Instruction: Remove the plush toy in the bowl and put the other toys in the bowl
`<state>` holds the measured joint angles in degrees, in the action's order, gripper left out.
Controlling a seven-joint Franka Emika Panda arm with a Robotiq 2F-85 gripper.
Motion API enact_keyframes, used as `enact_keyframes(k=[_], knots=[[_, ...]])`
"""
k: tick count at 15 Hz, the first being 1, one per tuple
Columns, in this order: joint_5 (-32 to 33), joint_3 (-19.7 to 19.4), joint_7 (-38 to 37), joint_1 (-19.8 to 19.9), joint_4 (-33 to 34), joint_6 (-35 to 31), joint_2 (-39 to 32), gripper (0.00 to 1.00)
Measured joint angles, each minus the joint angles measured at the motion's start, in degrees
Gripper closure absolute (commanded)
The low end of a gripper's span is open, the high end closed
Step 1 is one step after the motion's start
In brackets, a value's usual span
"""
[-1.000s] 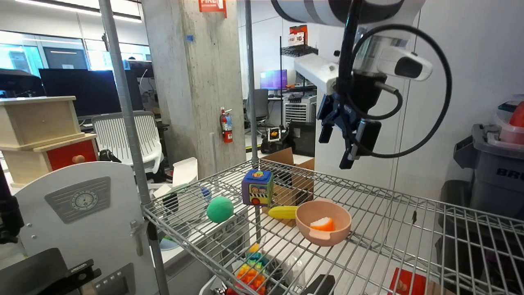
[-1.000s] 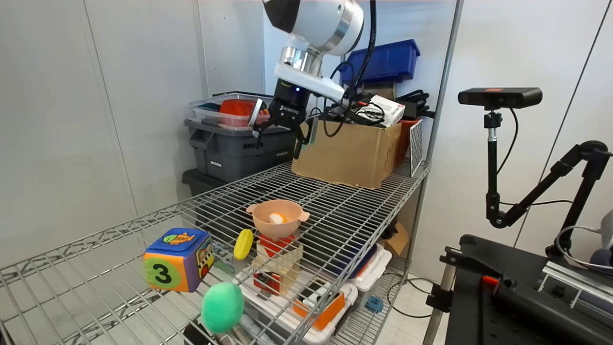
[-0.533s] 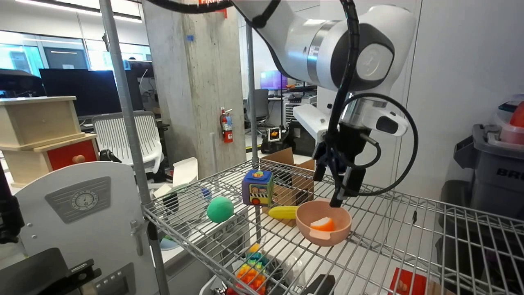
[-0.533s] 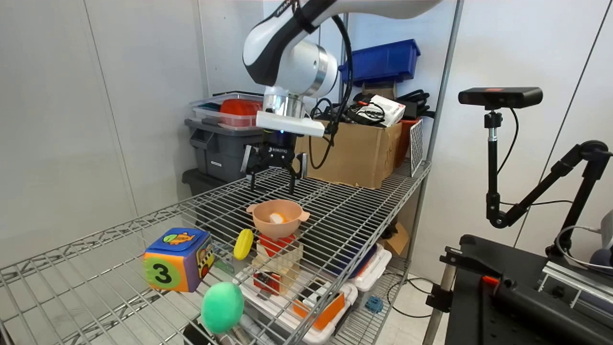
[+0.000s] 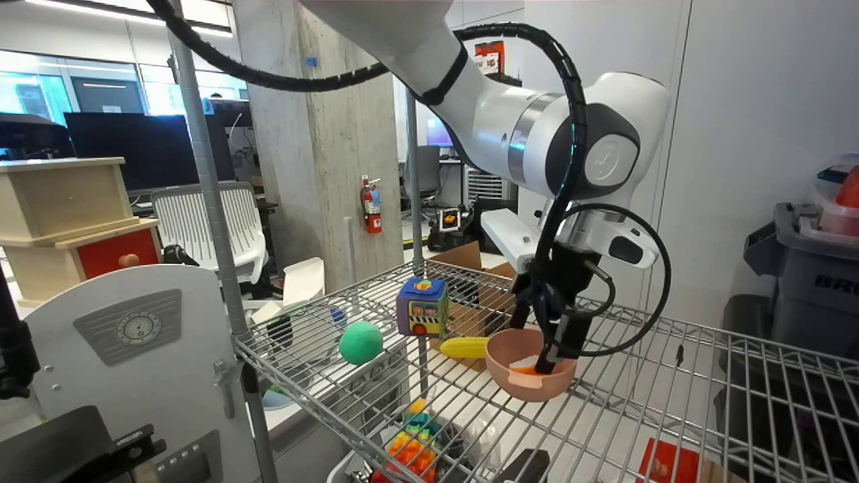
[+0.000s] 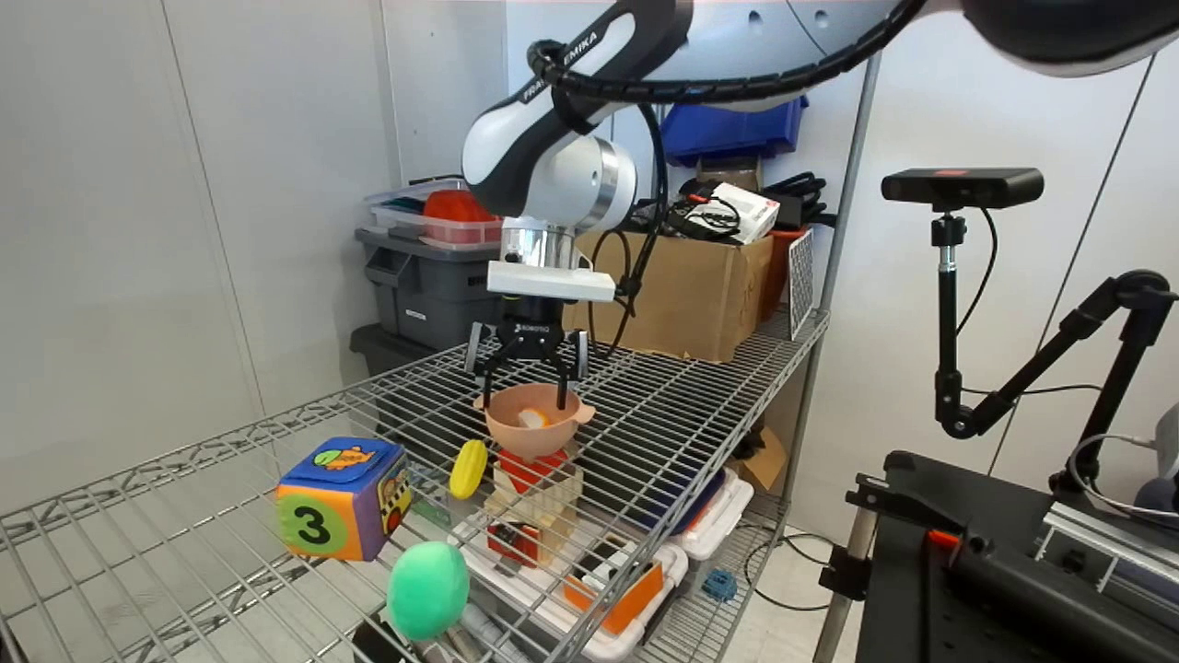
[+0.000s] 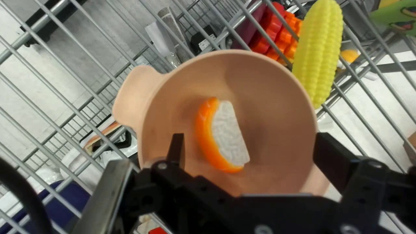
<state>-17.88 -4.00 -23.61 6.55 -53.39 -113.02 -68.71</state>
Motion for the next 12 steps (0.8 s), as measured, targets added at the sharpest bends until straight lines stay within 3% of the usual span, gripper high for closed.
enact_keyframes(k=[6,7,8,12], knots=[[0.4,0.0,-1.7,0.0,6.2,3.3,-4.0,0.02],[0.4,0.0,-1.7,0.0,6.8,3.9,-4.3,0.27],[0.4,0.0,-1.7,0.0,7.0,4.1,-4.4,0.27],[0.4,0.0,-1.7,0.0,7.2,4.2,-4.0,0.57]])
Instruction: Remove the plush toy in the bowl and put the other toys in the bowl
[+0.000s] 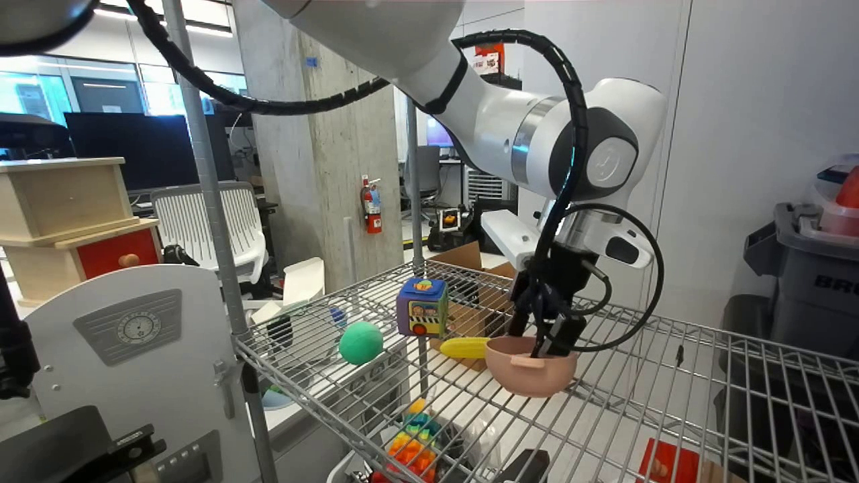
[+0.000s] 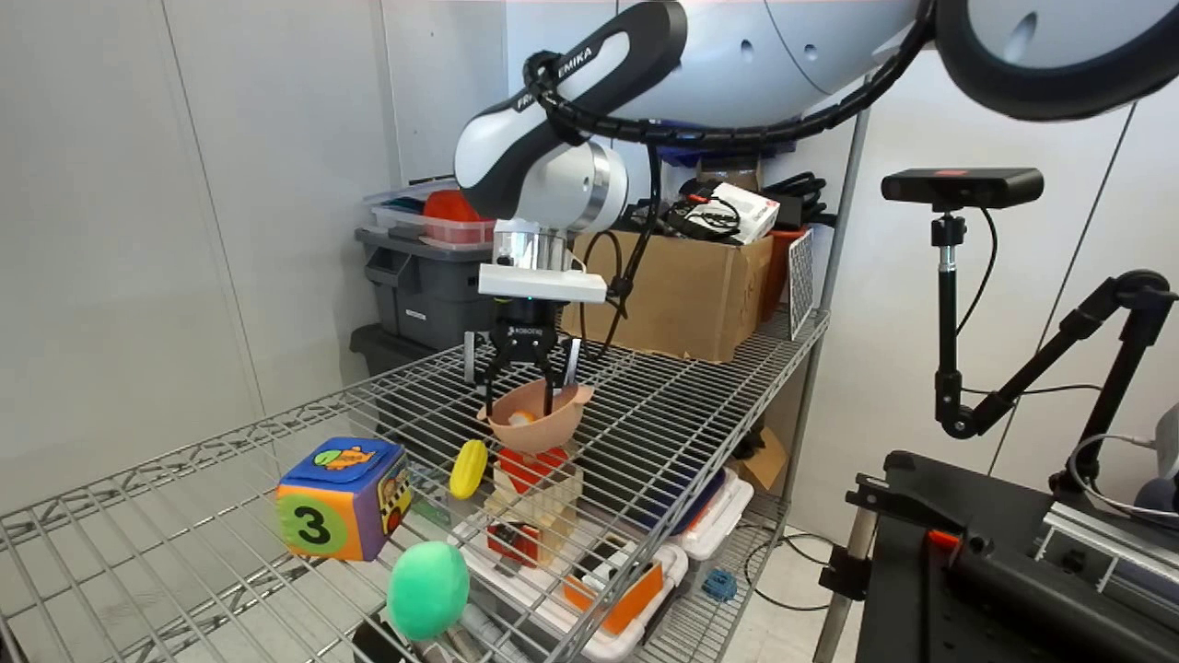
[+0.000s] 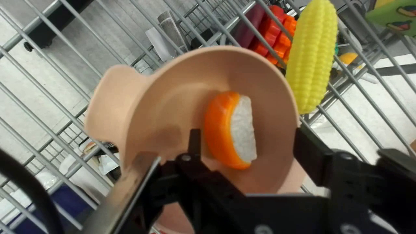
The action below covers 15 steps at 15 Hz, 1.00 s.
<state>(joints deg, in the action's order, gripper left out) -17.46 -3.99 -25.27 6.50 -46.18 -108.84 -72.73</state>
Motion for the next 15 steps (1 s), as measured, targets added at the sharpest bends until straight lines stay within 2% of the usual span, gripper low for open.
enact_keyframes(k=[4,6,15], knots=[[0.0,-0.4,0.0,0.1,-0.1,0.0,0.0,0.88],[0.0,-0.6,0.0,0.1,-0.1,0.0,0.0,0.98],[0.0,-0.8,0.1,0.2,0.0,0.0,0.5,1.0]])
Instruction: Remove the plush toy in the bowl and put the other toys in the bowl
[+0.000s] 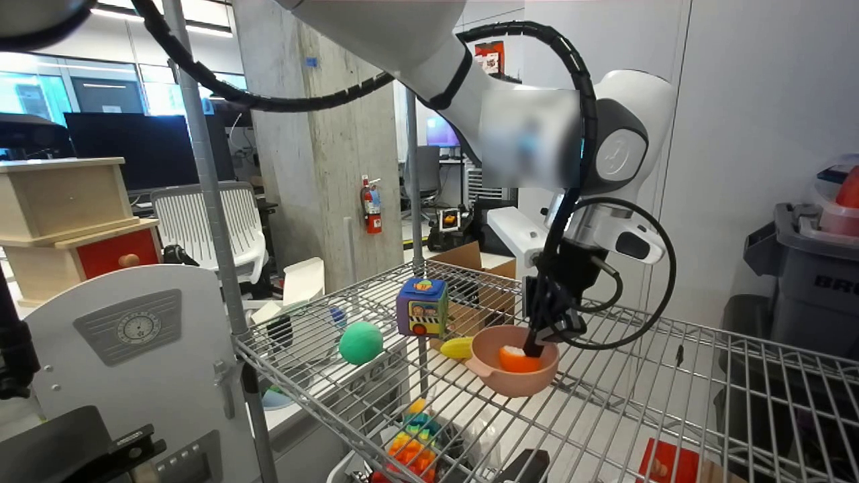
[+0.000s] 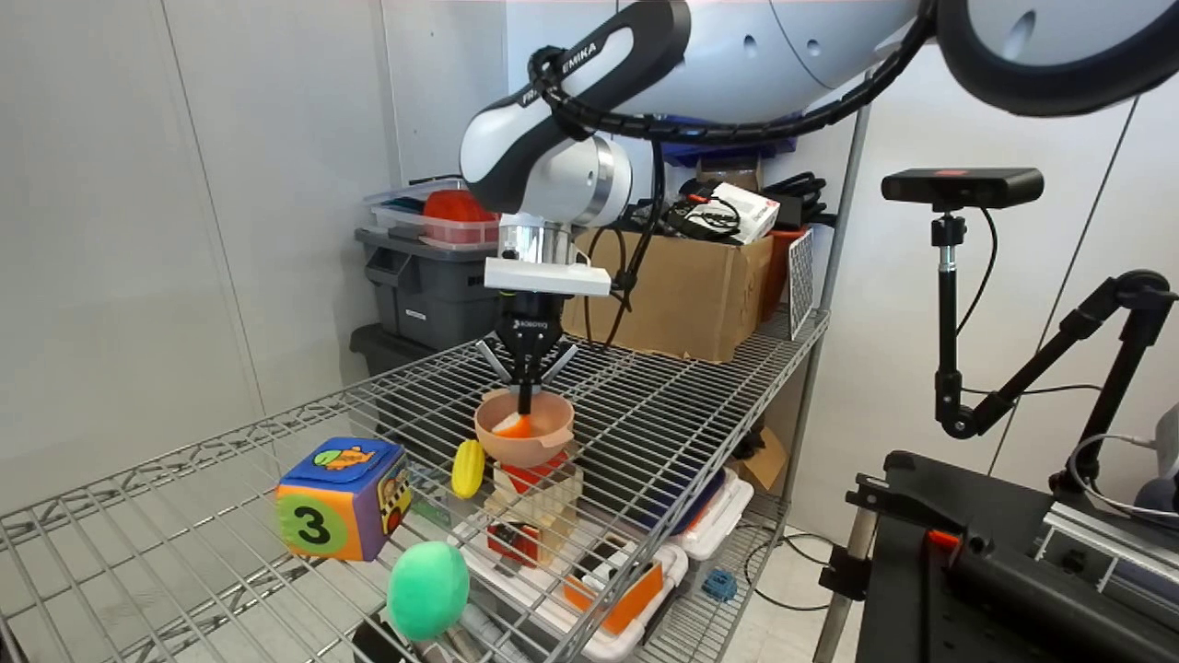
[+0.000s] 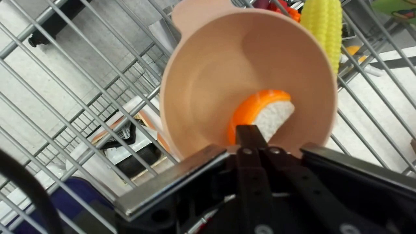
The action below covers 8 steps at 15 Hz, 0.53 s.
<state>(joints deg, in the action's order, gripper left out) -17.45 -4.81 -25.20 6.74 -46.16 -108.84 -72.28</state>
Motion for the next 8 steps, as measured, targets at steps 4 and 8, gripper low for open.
enact_keyframes(k=[4,8], knots=[[0.0,0.0,-0.1,0.0,-0.1,0.1,0.2,0.6],[0.0,-0.1,-0.1,-0.2,-0.2,0.3,0.2,0.31]])
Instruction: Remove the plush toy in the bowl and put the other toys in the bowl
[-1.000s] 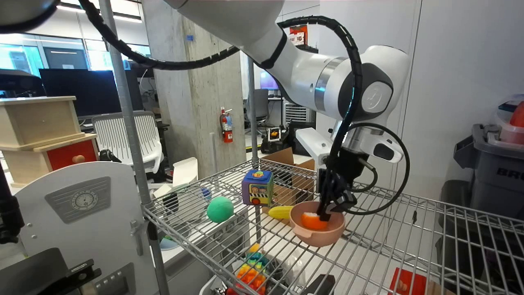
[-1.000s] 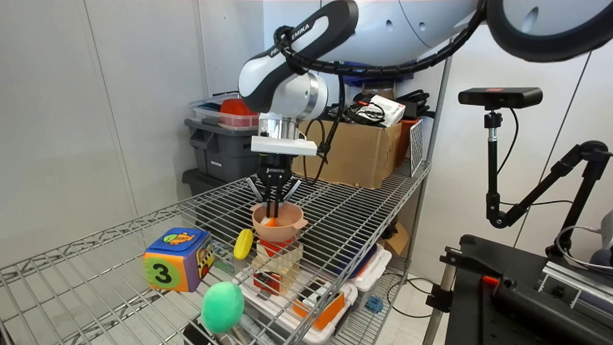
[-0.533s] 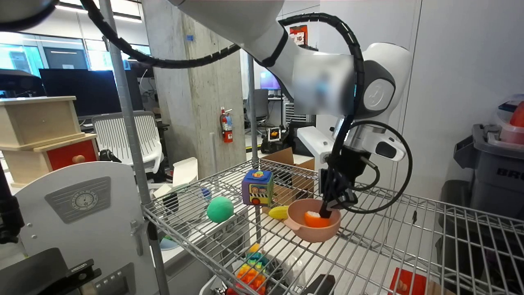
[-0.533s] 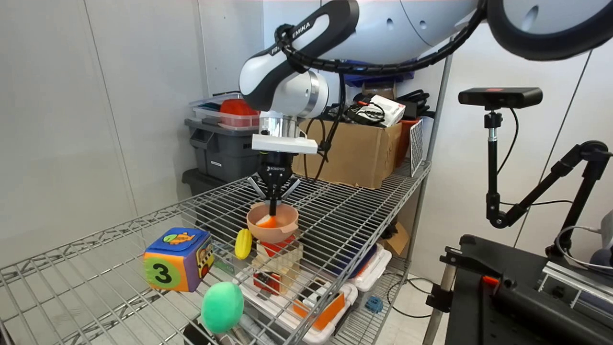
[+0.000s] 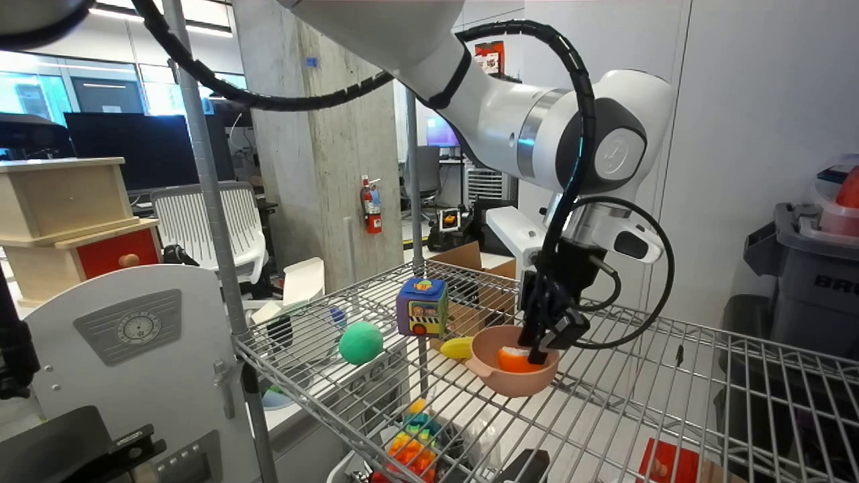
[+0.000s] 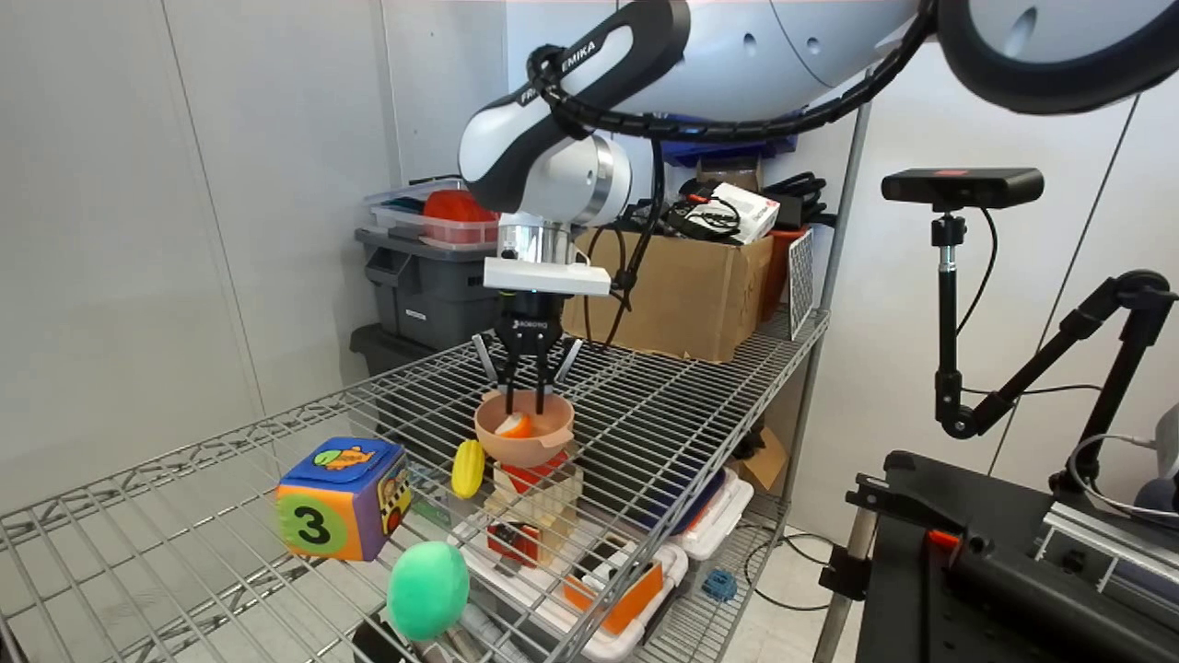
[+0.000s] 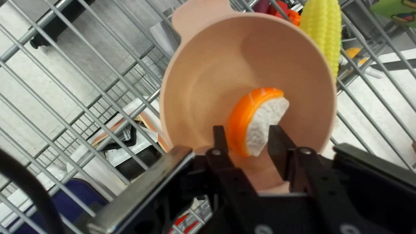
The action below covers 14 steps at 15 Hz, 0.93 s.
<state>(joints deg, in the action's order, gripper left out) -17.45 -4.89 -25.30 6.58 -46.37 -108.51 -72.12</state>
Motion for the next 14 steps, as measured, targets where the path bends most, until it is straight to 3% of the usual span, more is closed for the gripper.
enact_keyframes(k=[4,11,13,14], knots=[[0.0,0.0,0.0,-0.2,0.0,1.1,0.0,0.0],[0.2,-0.5,-1.9,-2.2,-0.1,1.9,-1.4,0.0],[0.2,-0.9,-2.8,-2.7,0.1,2.1,-1.7,0.26],[0.3,-1.1,-3.2,-2.8,0.2,2.1,-1.8,0.32]])
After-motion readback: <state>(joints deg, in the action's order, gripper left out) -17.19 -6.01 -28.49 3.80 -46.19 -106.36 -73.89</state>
